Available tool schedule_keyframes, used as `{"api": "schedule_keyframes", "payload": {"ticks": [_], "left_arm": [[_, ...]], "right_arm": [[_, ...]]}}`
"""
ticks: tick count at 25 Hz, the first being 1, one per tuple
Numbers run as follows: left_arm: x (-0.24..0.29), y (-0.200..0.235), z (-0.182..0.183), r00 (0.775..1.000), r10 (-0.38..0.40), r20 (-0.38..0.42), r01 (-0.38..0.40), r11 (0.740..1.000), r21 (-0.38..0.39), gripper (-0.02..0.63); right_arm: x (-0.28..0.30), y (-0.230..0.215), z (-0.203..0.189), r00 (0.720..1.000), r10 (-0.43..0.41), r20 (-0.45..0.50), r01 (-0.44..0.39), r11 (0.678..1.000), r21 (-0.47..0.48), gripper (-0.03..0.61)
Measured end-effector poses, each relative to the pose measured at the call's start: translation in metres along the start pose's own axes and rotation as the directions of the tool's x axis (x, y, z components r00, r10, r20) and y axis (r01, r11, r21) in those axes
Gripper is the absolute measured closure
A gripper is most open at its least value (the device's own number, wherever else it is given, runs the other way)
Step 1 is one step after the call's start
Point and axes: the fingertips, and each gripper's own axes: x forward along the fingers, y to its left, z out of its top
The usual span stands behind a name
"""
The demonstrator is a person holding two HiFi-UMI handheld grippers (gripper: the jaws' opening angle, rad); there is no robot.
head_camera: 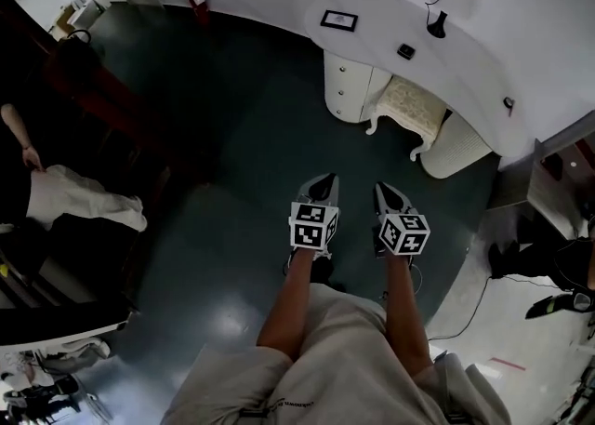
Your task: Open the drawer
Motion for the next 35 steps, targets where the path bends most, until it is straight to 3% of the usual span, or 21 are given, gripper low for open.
{"api": "schedule_keyframes", "payload": {"ticks": [10,15,19,26,31,35], "left_arm": [[0.066,0.089,0.049,1.0,0.001,0.016,0.0,0.999,-0.037,0.604],[0.098,0.122,0.069,0.999,-0.011,0.034,0.013,0.997,-0.07,0.604],[0.117,0.122,0.08,0.998,-0.048,0.032,0.05,0.997,-0.063,0.604],[0.149,0.11,0.081,0.997,-0.078,0.01,0.078,0.995,-0.062,0.604],[0.166,0.105,0.069,0.998,-0.057,-0.014,0.056,0.997,-0.043,0.604],[0.177,0.105,0.071,0.999,-0.044,-0.02,0.043,0.998,-0.036,0.604]], "right_arm": [[0.097,-0.015,0.055,1.0,-0.027,0.008,0.027,1.0,-0.002,0.563],[0.127,-0.011,0.061,0.999,-0.039,0.006,0.039,0.999,0.0,0.563],[0.132,-0.025,0.063,0.996,-0.081,-0.025,0.08,0.996,-0.033,0.563],[0.128,-0.067,0.08,0.989,-0.15,0.004,0.15,0.988,0.02,0.563],[0.137,-0.078,0.069,0.998,-0.06,-0.02,0.06,0.998,0.027,0.563],[0.148,-0.105,0.082,0.998,-0.05,0.027,0.046,0.991,0.123,0.563]]}}
